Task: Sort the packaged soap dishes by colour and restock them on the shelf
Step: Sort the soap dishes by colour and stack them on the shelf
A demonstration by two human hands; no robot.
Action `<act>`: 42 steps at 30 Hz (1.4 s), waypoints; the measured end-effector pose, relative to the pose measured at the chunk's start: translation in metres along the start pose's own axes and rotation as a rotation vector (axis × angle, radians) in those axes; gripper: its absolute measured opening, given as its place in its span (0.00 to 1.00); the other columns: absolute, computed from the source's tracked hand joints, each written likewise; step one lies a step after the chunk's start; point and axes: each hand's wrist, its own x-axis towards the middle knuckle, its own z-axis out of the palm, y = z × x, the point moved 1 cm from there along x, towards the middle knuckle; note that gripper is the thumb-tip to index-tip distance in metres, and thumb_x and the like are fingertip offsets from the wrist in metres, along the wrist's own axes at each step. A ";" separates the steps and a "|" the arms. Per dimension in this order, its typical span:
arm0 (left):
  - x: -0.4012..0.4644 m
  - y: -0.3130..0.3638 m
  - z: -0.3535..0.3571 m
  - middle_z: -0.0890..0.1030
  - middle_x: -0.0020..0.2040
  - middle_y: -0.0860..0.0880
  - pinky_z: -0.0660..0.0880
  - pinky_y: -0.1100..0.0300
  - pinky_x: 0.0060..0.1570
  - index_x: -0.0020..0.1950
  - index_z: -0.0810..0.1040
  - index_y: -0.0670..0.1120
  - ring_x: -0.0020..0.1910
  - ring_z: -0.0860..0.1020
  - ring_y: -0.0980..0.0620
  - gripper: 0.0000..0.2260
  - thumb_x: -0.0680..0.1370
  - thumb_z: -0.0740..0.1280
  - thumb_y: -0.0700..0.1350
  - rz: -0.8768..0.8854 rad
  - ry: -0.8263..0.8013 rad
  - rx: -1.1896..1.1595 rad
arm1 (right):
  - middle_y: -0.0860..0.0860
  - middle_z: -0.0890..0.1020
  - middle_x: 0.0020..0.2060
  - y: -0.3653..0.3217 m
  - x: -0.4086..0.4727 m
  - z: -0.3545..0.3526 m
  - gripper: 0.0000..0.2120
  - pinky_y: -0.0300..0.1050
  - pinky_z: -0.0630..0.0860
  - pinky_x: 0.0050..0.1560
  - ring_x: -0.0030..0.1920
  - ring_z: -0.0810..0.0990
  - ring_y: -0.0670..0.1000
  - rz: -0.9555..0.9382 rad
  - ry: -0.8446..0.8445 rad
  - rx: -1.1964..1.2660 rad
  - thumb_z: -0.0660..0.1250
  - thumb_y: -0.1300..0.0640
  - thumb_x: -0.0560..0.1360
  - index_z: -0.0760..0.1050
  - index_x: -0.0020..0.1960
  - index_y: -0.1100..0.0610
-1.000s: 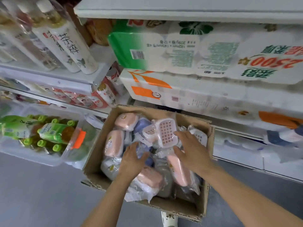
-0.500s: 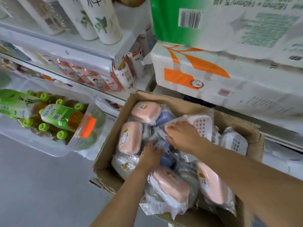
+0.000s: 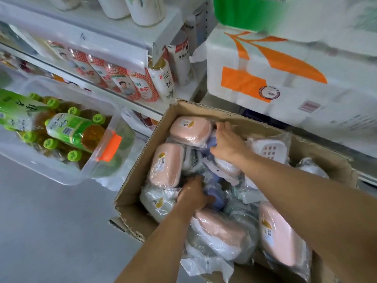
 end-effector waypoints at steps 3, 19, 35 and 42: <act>0.001 0.004 0.008 0.69 0.69 0.45 0.69 0.53 0.66 0.72 0.70 0.49 0.67 0.70 0.43 0.35 0.68 0.77 0.56 0.001 -0.055 0.125 | 0.57 0.67 0.62 0.001 -0.002 0.001 0.22 0.50 0.72 0.49 0.57 0.75 0.59 0.007 -0.078 -0.093 0.70 0.52 0.74 0.68 0.64 0.58; -0.132 0.038 -0.050 0.82 0.54 0.42 0.75 0.53 0.46 0.64 0.76 0.40 0.54 0.80 0.42 0.32 0.64 0.73 0.54 0.195 0.227 -0.107 | 0.49 0.77 0.52 0.031 -0.115 -0.097 0.13 0.41 0.66 0.47 0.53 0.76 0.51 -0.317 0.053 0.348 0.70 0.58 0.74 0.75 0.58 0.56; -0.257 0.208 0.037 0.84 0.51 0.39 0.80 0.46 0.49 0.55 0.78 0.40 0.49 0.83 0.41 0.23 0.70 0.75 0.55 0.333 0.285 -0.769 | 0.51 0.75 0.32 0.228 -0.354 -0.205 0.10 0.42 0.70 0.34 0.33 0.73 0.49 0.097 0.320 1.323 0.61 0.59 0.80 0.73 0.40 0.53; -0.292 0.353 0.188 0.85 0.51 0.43 0.77 0.40 0.58 0.57 0.80 0.42 0.52 0.83 0.41 0.13 0.77 0.71 0.48 0.475 -0.008 -0.656 | 0.51 0.75 0.31 0.402 -0.488 -0.217 0.16 0.42 0.68 0.35 0.32 0.70 0.50 0.299 0.507 1.344 0.61 0.44 0.80 0.76 0.45 0.56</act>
